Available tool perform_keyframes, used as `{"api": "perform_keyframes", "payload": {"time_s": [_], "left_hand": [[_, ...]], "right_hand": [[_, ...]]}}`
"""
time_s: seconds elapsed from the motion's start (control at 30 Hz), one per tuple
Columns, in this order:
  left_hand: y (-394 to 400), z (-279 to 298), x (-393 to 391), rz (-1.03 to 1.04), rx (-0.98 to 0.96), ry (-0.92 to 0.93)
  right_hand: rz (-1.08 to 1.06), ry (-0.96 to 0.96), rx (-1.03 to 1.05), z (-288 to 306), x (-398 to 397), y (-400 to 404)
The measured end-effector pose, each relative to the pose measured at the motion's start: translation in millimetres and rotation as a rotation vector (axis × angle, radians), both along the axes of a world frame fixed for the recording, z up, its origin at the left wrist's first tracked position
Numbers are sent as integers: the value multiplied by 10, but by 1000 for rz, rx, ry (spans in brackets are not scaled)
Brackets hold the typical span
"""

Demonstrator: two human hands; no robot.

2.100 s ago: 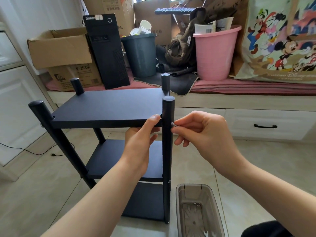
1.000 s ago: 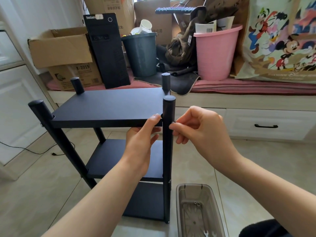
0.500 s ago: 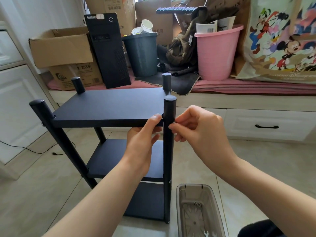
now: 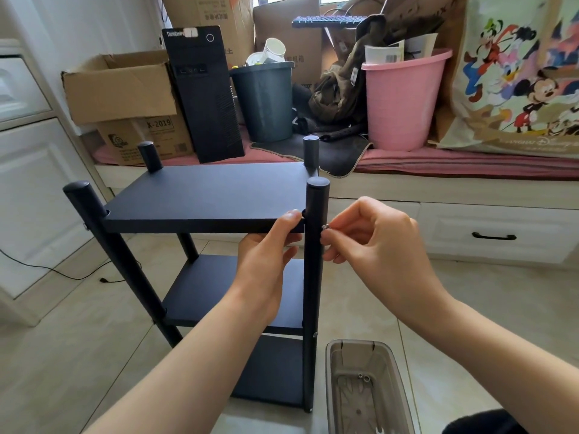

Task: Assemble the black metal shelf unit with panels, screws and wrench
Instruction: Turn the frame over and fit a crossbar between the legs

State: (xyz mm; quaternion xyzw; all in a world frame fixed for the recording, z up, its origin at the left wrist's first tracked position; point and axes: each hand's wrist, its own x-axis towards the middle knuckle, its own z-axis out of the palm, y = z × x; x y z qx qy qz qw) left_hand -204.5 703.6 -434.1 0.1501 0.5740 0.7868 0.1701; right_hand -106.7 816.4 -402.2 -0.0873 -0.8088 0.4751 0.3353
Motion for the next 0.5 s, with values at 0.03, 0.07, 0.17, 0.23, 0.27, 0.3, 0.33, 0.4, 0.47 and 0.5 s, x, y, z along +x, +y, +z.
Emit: {"api": "perform_keyframes", "payload": {"time_s": [0.03,0.07,0.17,0.23,0.27,0.3,0.33,0.4,0.47,0.5], "left_hand": [[-1,5,-2,-3,1,1],[0,11,-2,-4,2,3],[4,27,4,-15,5,7],[9,28,6,-21,15,6],[9,28,7,-21,18,6],[13,28,6,-17,19,5],[16,28,6,-14,22,1],[18,30,4,-12,26,-5],[17,30,2,-12,24,-9],[17,29,0,-12,19,-7]], "right_hand": [[-1,0,-5,1,-3,3],[1,0,-10,-1,-4,6],[11,1,-17,-6,-2,14],[21,4,-17,-7,-3,17],[28,4,-16,-7,-5,18],[35,4,-13,-7,-8,18],[40,3,-10,-6,-13,18],[44,4,-5,-7,-25,20],[41,6,1,-10,-38,23],[38,7,6,-11,-42,26]]}}
